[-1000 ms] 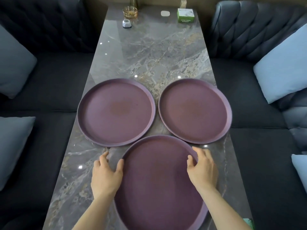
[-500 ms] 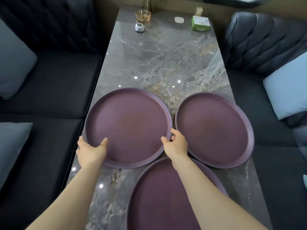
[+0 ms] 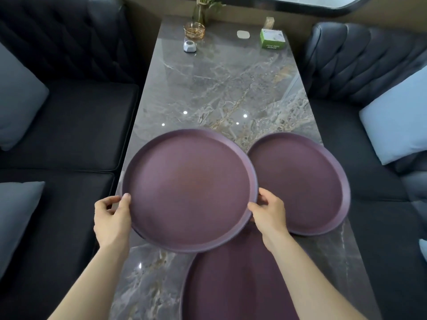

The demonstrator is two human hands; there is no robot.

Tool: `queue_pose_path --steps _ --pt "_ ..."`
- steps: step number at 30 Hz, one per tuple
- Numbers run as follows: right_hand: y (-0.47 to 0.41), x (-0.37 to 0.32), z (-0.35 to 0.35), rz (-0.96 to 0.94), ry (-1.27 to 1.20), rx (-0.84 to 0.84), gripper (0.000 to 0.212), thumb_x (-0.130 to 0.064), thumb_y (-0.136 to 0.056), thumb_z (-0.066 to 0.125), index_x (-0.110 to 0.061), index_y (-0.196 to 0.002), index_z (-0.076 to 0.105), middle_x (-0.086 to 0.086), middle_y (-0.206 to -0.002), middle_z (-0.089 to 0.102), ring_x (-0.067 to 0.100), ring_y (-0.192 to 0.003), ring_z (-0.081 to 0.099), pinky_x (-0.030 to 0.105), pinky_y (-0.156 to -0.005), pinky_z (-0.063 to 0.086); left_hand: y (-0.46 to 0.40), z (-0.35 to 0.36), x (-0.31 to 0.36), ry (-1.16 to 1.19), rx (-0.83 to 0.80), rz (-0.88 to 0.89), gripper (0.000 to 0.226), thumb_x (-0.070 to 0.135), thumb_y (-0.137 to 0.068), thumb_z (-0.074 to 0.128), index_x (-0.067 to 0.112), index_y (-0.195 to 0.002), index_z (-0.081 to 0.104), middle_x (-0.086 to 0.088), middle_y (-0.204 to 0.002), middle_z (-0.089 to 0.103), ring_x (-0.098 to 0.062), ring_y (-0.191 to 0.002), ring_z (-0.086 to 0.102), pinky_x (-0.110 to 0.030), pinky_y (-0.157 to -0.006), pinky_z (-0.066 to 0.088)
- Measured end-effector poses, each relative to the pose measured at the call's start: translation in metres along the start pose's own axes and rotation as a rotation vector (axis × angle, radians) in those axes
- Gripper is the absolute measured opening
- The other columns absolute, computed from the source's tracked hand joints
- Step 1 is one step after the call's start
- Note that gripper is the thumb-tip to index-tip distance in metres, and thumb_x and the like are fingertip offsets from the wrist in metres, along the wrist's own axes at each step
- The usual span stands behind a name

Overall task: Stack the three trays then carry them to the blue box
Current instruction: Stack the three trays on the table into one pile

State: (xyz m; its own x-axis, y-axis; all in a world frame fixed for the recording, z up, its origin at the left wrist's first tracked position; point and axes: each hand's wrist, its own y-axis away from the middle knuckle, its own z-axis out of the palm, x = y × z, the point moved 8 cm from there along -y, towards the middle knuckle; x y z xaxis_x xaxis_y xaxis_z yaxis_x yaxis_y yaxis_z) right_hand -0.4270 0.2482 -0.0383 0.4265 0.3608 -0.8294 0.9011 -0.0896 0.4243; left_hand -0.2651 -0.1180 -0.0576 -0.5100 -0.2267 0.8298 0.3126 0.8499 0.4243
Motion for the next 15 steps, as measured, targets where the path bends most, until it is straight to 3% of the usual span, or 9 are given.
queue_pose_path --steps 3,6,8,9,12,15 --pt "0.012 0.023 -0.018 0.041 -0.06 -0.083 0.056 0.011 -0.082 0.06 -0.042 -0.086 0.077 -0.001 -0.087 0.08 0.025 -0.086 0.076 0.044 -0.078 0.062 0.008 0.0 -0.01 -0.179 -0.004 -0.011 0.044 0.069 -0.076 0.055 0.04 -0.109 0.06 0.002 -0.104 0.065 -0.027 -0.093 0.062 -0.044 -0.084 0.049" --pt "0.039 0.062 -0.074 0.091 -0.067 -0.09 0.049 0.014 -0.084 0.059 -0.028 -0.102 0.077 0.003 -0.089 0.08 0.023 -0.081 0.077 0.042 -0.07 0.063 0.048 0.019 -0.038 -0.304 -0.098 0.017 0.039 0.065 -0.08 0.058 0.031 -0.099 0.063 0.001 -0.097 0.068 -0.026 -0.091 0.062 -0.041 -0.081 0.046" --pt "0.05 0.081 -0.092 0.129 -0.057 -0.062 0.051 0.015 -0.084 0.059 -0.029 -0.104 0.074 0.001 -0.09 0.08 0.023 -0.082 0.077 0.043 -0.071 0.062 0.058 0.021 -0.054 -0.313 -0.108 -0.032 0.037 0.063 -0.081 0.062 0.027 -0.09 0.061 0.003 -0.091 0.067 -0.024 -0.087 0.059 -0.04 -0.08 0.043" --pt "0.057 0.091 -0.103 0.138 -0.03 -0.048 0.053 0.015 -0.083 0.059 -0.032 -0.103 0.073 -0.001 -0.09 0.08 0.021 -0.082 0.078 0.042 -0.071 0.062 0.067 0.023 -0.062 -0.351 -0.116 -0.031 0.037 0.063 -0.081 0.062 0.027 -0.088 0.059 0.005 -0.089 0.065 -0.024 -0.086 0.058 -0.04 -0.08 0.043" --pt "0.079 0.118 -0.14 0.18 0.023 0.042 0.052 0.016 -0.079 0.062 -0.031 -0.098 0.071 -0.012 -0.084 0.079 0.007 -0.076 0.076 0.018 -0.063 0.057 0.101 0.027 -0.08 -0.459 -0.178 0.055 0.033 0.065 -0.081 0.06 0.036 -0.094 0.053 0.002 -0.092 0.061 -0.025 -0.086 0.054 -0.04 -0.08 0.042" --pt "0.099 0.143 -0.165 0.221 0.115 0.128 0.04 0.011 -0.074 0.067 -0.024 -0.093 0.069 -0.01 -0.076 0.077 0.009 -0.069 0.073 0.023 -0.063 0.053 0.132 0.023 -0.093 -0.576 -0.221 0.144 0.029 0.064 -0.085 0.055 0.036 -0.095 0.052 0.005 -0.09 0.062 -0.027 -0.085 0.056 -0.039 -0.078 0.042"
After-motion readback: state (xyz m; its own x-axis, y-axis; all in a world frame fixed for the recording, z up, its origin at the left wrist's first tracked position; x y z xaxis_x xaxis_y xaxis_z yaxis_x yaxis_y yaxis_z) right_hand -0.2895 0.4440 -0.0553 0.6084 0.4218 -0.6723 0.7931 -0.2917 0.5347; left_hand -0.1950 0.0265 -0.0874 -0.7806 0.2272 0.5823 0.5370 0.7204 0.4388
